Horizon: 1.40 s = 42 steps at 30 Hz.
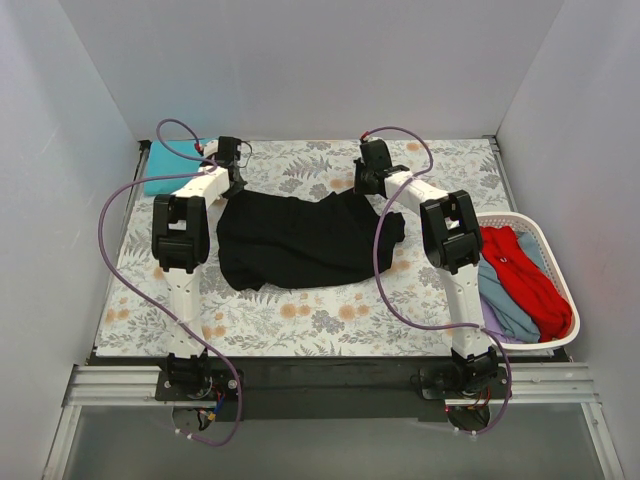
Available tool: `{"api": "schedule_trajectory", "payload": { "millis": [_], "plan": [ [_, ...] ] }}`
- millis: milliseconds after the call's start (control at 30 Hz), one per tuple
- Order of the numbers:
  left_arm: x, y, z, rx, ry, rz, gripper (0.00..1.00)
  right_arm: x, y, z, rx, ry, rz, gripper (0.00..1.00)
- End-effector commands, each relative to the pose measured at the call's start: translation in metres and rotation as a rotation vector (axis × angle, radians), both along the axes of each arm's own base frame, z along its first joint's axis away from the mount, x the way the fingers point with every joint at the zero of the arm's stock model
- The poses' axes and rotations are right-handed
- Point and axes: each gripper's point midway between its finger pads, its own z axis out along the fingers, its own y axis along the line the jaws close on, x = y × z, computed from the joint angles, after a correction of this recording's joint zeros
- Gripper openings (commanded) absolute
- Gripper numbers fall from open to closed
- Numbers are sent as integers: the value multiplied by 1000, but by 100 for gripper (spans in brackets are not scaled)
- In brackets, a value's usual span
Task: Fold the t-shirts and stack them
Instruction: Flatten the tshirt out
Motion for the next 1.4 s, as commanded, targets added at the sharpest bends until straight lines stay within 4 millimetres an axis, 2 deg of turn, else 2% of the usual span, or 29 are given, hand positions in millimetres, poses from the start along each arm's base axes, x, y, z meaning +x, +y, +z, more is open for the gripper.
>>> {"api": "schedule_trajectory", "payload": {
  "millis": [0,67,167,200,267,300,367,400,467,500,567,600,667,700,733,800,833,867,900,933,967,1033,1067,1100,1133,1167,1233,1300,1367],
  "plan": [
    [-1,2,5,1,2,6,4,-12,0,-2,12,45,4,1],
    [2,2,17,3,-21,4,0,-7,1,14,22,21,5,1],
    [10,5,51,12,-77,11,0,5,-6,51,46,-37,-12,1],
    [12,8,61,22,-92,16,0,6,-9,71,58,-64,-19,1],
    [16,12,92,20,-145,25,0,12,-22,95,78,-99,-46,1],
    [17,14,104,16,-167,27,0,13,-27,119,98,-136,-53,1],
    [16,22,135,10,-221,36,0,15,-41,145,122,-172,-75,1],
    [16,24,148,7,-244,40,0,13,-46,168,134,-209,-82,1],
    [13,32,177,-1,-292,48,0,12,-58,192,155,-246,-99,1],
    [11,33,187,-2,-309,49,0,7,-62,213,172,-278,-101,1],
    [7,38,202,-7,-336,54,0,4,-72,232,184,-308,-114,1],
    [3,39,218,-11,-362,57,0,-3,-75,248,194,-334,-116,1],
    [-3,42,226,-21,-374,62,0,-14,-82,275,208,-380,-124,1],
    [-9,43,241,-27,-403,65,0,-18,-85,282,212,-390,-129,1],
    [-13,43,237,-33,-396,64,0,-22,-86,290,217,-405,-123,1],
    [-19,35,251,-73,-441,29,0,-32,-85,310,234,-437,-103,1],
    [-23,31,242,-88,-421,18,0,-37,-84,307,241,-426,-97,1],
    [-25,27,240,-111,-420,3,0,-47,-81,317,265,-434,-72,1],
    [-27,15,234,-162,-410,-39,0,-52,-81,317,274,-431,-73,1],
    [-35,6,220,-194,-384,-76,2,-62,-77,303,281,-395,-49,1],
    [-34,-2,217,-224,-397,-111,7,-74,-77,312,286,-415,-42,1],
    [-39,-29,204,-326,-366,-222,16,-88,-68,316,286,-440,-19,1],
    [-41,-38,189,-352,-346,-249,31,-99,-67,319,291,-451,-8,1],
    [-46,-57,185,-406,-333,-318,36,-103,-64,322,294,-456,2,1],
    [-48,-66,174,-426,-312,-342,41,-107,-64,325,293,-461,7,1],
    [-49,-77,166,-444,-304,-374,44,-113,-64,337,300,-484,12,1],
    [-55,-104,154,-480,-273,-457,52,-122,-63,349,309,-503,22,1],
    [-55,-122,135,-483,-230,-486,56,-131,-70,369,309,-550,2,1],
    [-52,-131,119,-500,-203,-481,58,-145,-75,387,319,-589,2,1]
  ]
}}
